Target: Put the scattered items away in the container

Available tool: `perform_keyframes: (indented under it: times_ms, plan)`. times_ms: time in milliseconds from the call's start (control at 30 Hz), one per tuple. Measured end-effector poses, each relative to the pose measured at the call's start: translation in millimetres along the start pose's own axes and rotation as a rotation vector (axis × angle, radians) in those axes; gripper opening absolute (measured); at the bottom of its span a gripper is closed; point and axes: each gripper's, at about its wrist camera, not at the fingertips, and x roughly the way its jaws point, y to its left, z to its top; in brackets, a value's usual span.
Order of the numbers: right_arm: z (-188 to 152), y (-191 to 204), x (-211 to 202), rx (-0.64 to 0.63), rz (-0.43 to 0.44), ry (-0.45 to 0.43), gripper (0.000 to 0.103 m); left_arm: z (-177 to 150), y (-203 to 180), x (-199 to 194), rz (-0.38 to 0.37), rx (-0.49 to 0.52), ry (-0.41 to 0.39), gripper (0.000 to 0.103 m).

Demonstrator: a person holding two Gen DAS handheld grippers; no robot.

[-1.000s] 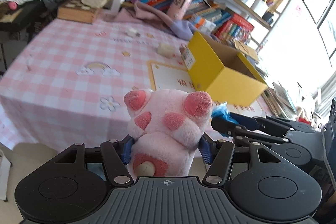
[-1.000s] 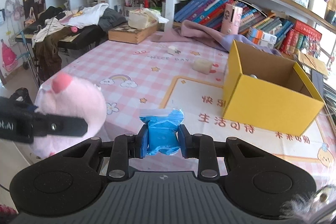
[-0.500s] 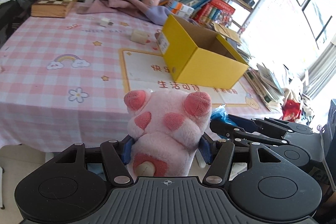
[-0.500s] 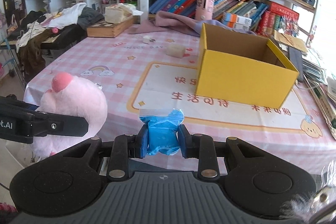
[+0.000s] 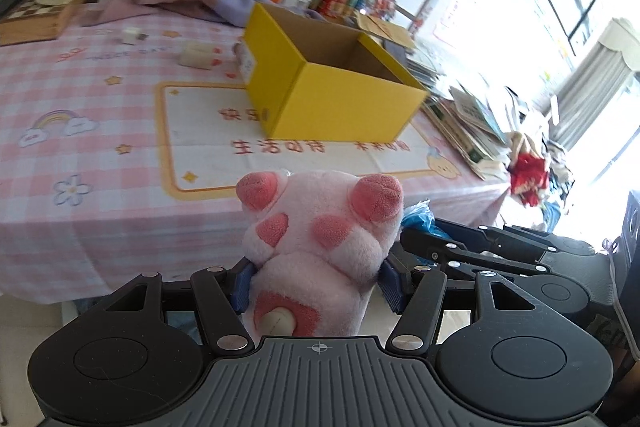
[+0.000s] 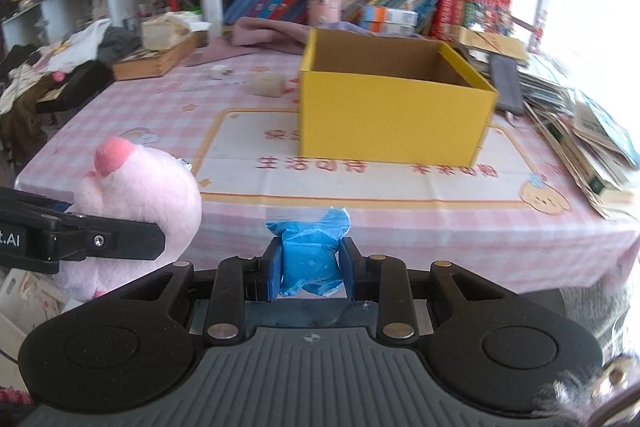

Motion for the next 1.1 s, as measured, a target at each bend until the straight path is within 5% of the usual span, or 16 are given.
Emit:
perform_keyframes:
  times_ms: [767,1100]
  plan:
    - [-6.0,-80.9,4.2,0.162,-0.15,0.032,0.027,26.7,-54.1,71.7,-0.11,0.123,0.113,0.06]
    - [11.5,-98.2,25.8,0.142,-0.153,0.027,0.027,49.2,-58.2,93.5,-0.116,0.147,0.093,0.06]
